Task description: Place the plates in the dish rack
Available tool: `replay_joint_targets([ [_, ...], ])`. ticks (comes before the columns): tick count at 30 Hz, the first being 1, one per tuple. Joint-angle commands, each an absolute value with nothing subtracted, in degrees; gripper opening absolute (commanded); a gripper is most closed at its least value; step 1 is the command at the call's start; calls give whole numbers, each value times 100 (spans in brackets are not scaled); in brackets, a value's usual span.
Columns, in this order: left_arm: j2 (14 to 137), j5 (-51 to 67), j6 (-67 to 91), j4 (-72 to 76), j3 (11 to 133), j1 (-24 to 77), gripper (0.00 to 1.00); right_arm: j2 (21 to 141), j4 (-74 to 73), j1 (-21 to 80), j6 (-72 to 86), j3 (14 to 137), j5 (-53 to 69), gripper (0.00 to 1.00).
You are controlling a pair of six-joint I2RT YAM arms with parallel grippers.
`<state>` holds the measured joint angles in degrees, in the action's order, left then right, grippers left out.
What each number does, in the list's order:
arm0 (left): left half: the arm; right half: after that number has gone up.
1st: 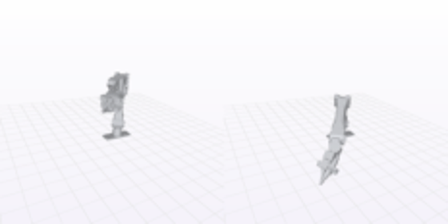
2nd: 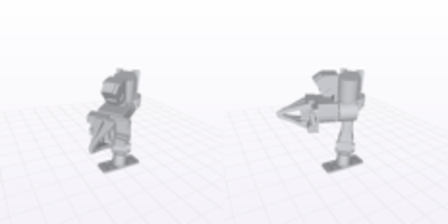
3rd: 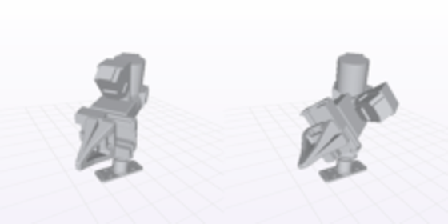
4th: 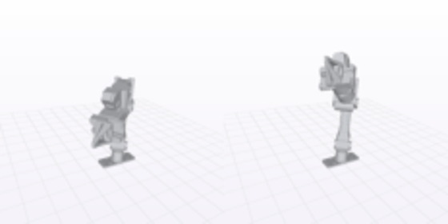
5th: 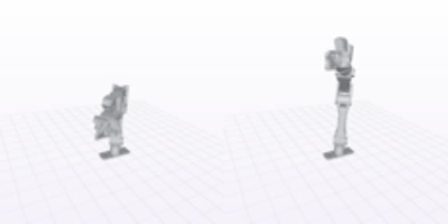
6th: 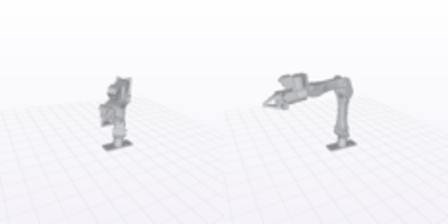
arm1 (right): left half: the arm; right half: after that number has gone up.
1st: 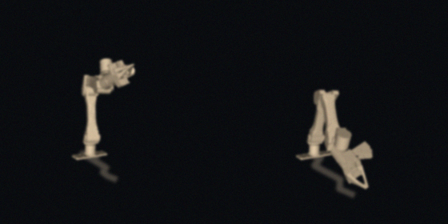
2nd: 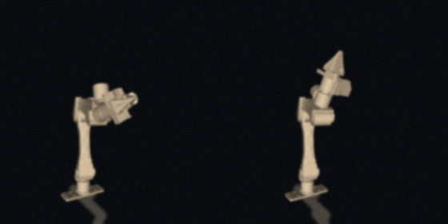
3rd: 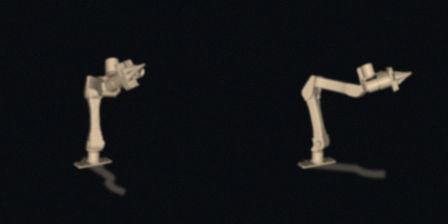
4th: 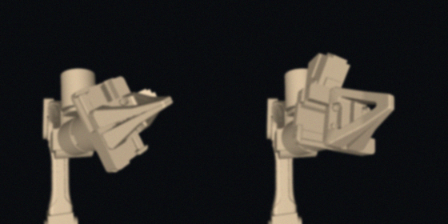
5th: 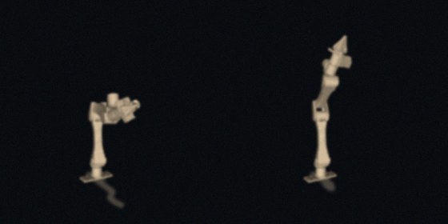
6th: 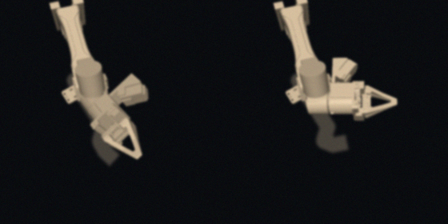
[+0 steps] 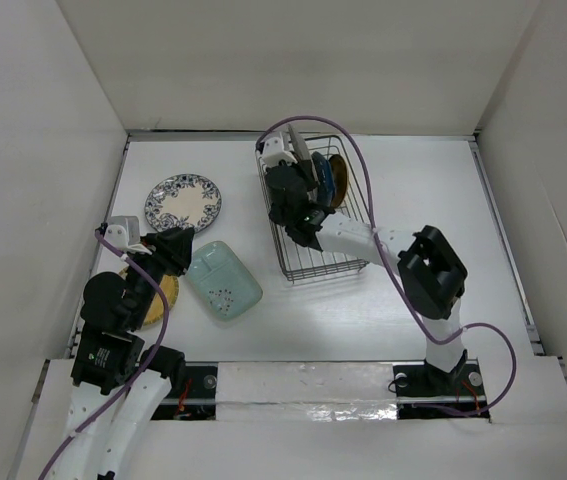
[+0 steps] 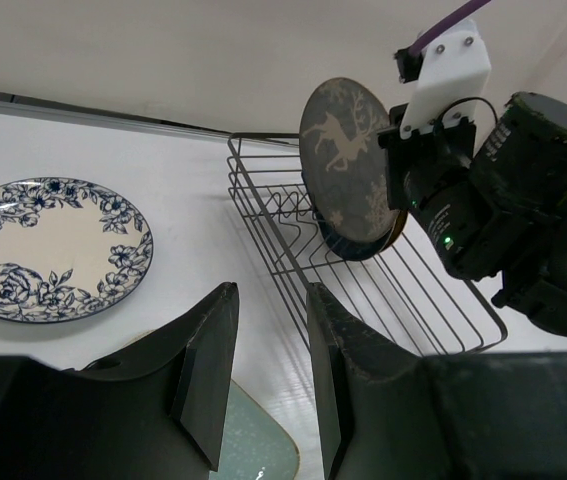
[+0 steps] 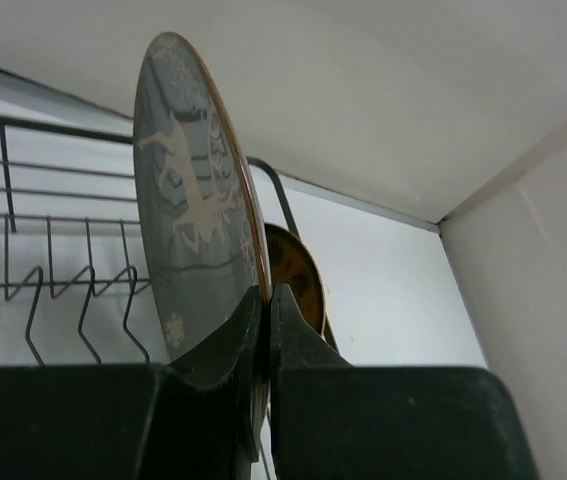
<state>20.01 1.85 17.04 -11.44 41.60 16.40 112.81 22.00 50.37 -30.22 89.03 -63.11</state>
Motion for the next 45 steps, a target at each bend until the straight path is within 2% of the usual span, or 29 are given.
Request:
replay_joint_targets([
  [1,2021,158,1731,-941,4131,1617,31,11267,2443,4992,-2900,8895,-6627,0],
  [7,2039,167,1731,-940,4131,1617,31,11241,3276,5054,-3619,8868,-6785,0],
  [11,2039,176,1731,-932,4131,1617,31,11206,4584,5054,-4769,8938,-6908,0],
  [15,2013,176,1731,-932,4122,1617,31,11215,5255,5054,-5579,9053,-6934,0],
  [27,1942,97,1723,-976,4131,1670,31,11303,5195,5054,-5415,8613,-7075,0],
  [37,1925,61,1723,-984,4131,1723,31,11171,3773,4879,-3721,8367,-6979,0],
  [41,1951,62,1723,-976,4131,1723,31,10890,1840,4650,-1282,8534,-6208,0],
  [45,1977,70,1723,-967,4131,1723,31,10767,715,4316,-11,8561,-5468,0],
])
